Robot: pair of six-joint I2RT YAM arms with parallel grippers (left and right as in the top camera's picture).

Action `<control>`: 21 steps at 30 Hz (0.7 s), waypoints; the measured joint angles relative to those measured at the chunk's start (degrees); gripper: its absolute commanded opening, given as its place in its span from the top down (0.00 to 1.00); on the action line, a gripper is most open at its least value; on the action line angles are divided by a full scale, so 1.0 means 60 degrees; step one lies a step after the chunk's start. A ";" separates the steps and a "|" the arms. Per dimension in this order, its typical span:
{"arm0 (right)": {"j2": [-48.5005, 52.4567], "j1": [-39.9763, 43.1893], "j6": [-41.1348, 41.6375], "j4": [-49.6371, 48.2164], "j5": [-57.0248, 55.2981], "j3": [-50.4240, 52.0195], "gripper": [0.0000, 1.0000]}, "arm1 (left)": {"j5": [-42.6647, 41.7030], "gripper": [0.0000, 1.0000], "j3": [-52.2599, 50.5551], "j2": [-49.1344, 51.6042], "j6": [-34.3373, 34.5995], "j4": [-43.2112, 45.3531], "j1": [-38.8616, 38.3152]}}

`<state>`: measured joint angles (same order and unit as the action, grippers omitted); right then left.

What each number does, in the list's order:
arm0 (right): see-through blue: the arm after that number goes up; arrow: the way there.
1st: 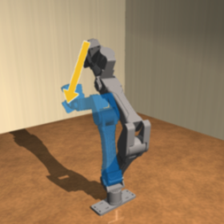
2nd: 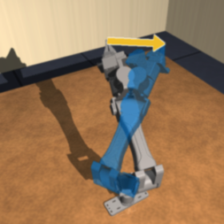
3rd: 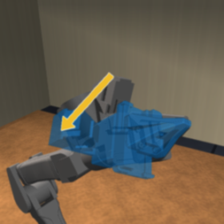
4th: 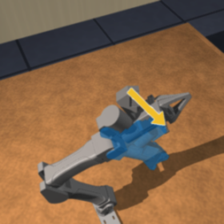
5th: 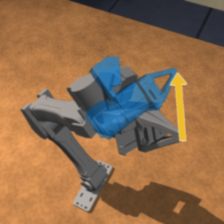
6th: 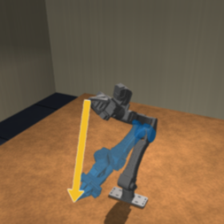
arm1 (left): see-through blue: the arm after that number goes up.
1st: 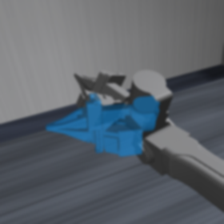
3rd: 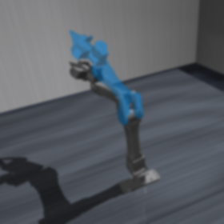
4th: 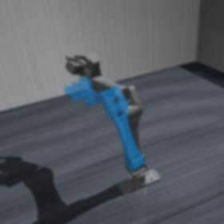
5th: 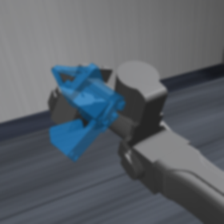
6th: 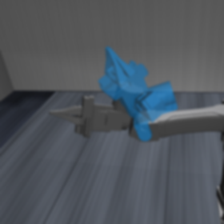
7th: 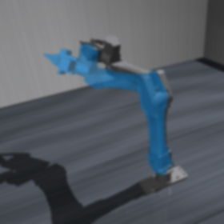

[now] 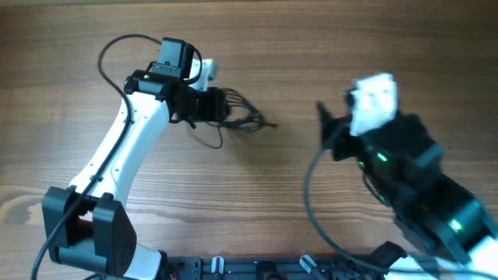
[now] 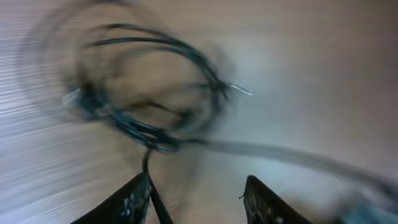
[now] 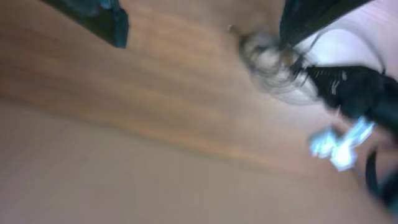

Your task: Untangle cables

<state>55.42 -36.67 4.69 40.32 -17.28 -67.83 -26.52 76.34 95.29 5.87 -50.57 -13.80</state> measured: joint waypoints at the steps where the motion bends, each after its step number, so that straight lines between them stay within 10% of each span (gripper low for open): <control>1: 0.0543 0.0000 -0.0004 0.0215 0.0499 0.0004 0.11 | -0.1559 0.43 0.0000 -0.0055 -0.0718 0.0044 -0.0022; 6: 0.2379 0.0000 0.0004 0.0506 0.1989 0.0015 0.08 | -0.4124 0.21 0.0168 -0.1045 -0.1563 0.0761 0.0419; 9: 0.2499 0.0000 -0.0058 0.0495 0.2240 0.0015 0.07 | -0.2459 0.09 0.0390 -0.1774 -0.0936 0.0131 0.1213; 12: 0.2499 0.0000 -0.0142 0.0495 0.2339 0.0015 0.08 | -0.2029 0.27 0.0397 -0.1785 -0.0765 -0.1800 0.1242; 21: 0.2499 0.0000 -0.0193 0.0495 0.4226 0.0015 0.03 | 0.3650 0.15 0.0404 -0.1785 0.1351 -0.4521 0.1067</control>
<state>70.41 -36.67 3.53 43.29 8.08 -67.75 -4.62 78.76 84.58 13.98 -77.69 -7.40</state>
